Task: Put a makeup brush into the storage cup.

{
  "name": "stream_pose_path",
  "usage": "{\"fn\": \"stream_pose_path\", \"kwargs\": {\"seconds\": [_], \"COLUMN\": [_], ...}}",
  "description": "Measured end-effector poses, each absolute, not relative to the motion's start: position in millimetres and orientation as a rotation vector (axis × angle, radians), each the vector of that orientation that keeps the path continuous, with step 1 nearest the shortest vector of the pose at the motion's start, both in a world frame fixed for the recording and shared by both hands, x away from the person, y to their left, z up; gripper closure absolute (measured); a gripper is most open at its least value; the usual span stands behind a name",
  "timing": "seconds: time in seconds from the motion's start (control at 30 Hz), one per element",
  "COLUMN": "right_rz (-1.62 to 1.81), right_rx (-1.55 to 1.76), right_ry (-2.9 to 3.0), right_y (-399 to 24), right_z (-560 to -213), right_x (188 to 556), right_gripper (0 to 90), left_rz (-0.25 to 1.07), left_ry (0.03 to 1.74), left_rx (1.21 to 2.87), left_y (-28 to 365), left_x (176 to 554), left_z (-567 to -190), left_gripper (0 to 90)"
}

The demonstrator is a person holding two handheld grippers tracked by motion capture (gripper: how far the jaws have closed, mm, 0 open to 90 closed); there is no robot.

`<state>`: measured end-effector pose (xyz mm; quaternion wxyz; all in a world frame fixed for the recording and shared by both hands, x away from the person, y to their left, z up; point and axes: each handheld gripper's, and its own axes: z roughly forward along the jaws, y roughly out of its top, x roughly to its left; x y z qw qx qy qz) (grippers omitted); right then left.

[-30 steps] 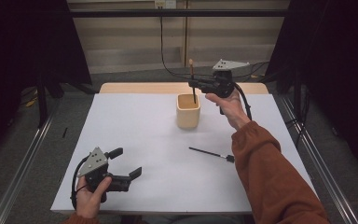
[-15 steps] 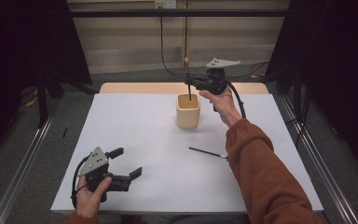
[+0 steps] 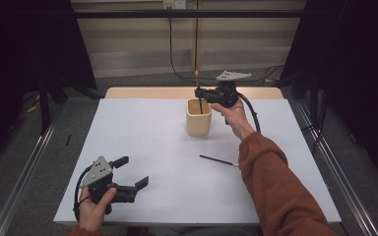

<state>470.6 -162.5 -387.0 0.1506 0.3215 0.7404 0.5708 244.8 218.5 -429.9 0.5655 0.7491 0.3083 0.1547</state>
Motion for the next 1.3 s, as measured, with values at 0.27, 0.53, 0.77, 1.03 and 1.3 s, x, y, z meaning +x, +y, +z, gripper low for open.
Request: {"fn": "stream_pose_path", "kwargs": {"seconds": [0.27, 0.53, 0.77, 1.03, 1.3], "right_rz": [1.635, 1.608, 1.599, 1.600, 1.599], "right_rx": [0.950, 0.941, 0.948, 0.959, 0.970], "right_ry": [2.133, 2.154, 2.160, 2.160, 2.156], "right_y": [-165.5, -161.3, -160.0, -162.6, -165.5], "right_z": [-397.7, -400.1, -407.0, -409.5, -409.0], "right_x": [468.7, 465.6, 464.9, 464.3, 463.7], "right_gripper": [83.3, 83.2, 83.2, 83.1, 79.3], "left_rz": [0.365, 0.372, 0.373, 0.377, 0.366], "left_ry": [0.720, 0.724, 0.722, 0.704, 0.697], "left_rx": [1.765, 1.764, 1.761, 1.774, 1.769], "left_y": [217.7, 218.4, 218.5, 217.7, 217.8], "left_x": [245.1, 245.1, 244.5, 245.1, 245.2], "left_z": [-429.2, -429.6, -429.5, -429.5, -430.1], "left_gripper": [2.1, 2.2, 2.1, 2.2, 2.2]}}
